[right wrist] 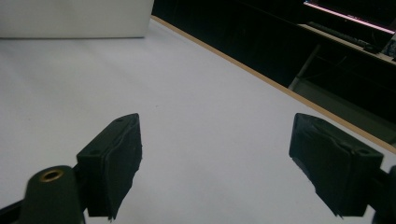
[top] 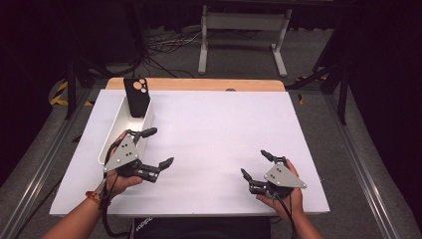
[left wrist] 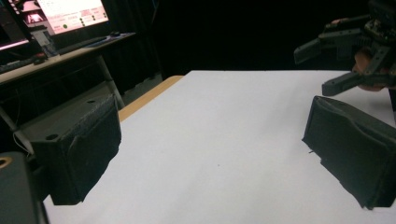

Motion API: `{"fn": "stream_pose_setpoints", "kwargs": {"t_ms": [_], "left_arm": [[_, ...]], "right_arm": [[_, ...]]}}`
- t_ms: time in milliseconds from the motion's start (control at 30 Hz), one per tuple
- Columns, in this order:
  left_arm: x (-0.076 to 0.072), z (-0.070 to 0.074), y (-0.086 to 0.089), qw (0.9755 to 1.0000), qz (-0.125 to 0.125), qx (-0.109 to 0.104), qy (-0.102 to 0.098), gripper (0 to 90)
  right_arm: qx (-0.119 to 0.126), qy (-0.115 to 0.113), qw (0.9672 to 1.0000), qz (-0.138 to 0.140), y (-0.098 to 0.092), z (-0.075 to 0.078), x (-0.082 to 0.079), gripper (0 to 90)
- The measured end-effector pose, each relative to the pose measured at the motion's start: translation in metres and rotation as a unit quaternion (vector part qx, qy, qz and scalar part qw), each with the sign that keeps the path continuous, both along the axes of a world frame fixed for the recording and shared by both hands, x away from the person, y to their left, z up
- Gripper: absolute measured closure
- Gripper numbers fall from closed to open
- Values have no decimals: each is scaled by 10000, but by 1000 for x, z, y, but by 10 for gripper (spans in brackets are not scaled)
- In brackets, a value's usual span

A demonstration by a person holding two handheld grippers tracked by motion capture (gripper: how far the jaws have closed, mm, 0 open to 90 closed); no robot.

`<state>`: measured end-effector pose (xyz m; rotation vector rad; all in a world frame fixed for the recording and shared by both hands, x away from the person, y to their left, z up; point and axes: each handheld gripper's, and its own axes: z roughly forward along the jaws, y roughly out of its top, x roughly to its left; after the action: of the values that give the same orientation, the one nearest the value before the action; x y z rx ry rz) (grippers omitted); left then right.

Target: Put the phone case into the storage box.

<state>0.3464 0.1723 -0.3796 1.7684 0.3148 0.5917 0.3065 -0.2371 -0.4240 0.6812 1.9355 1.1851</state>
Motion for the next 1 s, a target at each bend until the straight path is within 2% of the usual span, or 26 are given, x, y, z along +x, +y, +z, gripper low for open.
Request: {"fn": "stream_pose_setpoints", "kwargs": {"t_ms": [100,200,233,367,467,567,600,733,833,867,1000], "left_arm": [[-2,-4,-2,9999,-33,25,92,52],[-5,-7,-3,9999,-27,150,20,54],[-7,-8,-3,9998,-53,165,73,55],[-13,-12,-2,9997,-51,221,39,57],[-16,-16,0,9998,-41,136,134,74],[-18,-22,2,9996,-36,230,152,77],[-19,-25,2,9993,-40,298,212,79],[-23,-32,5,9990,7,361,265,79],[-23,-36,7,9987,-35,379,347,79],[-23,-39,7,9985,-53,304,457,79],[-25,-44,10,9980,-17,374,507,76]], "right_arm": [[-6,-9,10000,5,0,1,-1,180],[8,-20,10000,22,0,1,-2,180],[0,-16,10000,29,0,1,-2,180],[-11,-33,10000,81,3,2,-4,180],[-6,-46,9999,105,4,3,-5,180],[24,-61,9999,140,7,4,-5,180],[21,-61,9999,154,8,4,-5,180],[-21,-55,9997,234,12,4,-7,177],[-28,-36,9996,262,13,3,-7,177],[-37,-33,9996,267,13,3,-8,177],[-57,-33,9995,295,15,3,-8,175]]}}
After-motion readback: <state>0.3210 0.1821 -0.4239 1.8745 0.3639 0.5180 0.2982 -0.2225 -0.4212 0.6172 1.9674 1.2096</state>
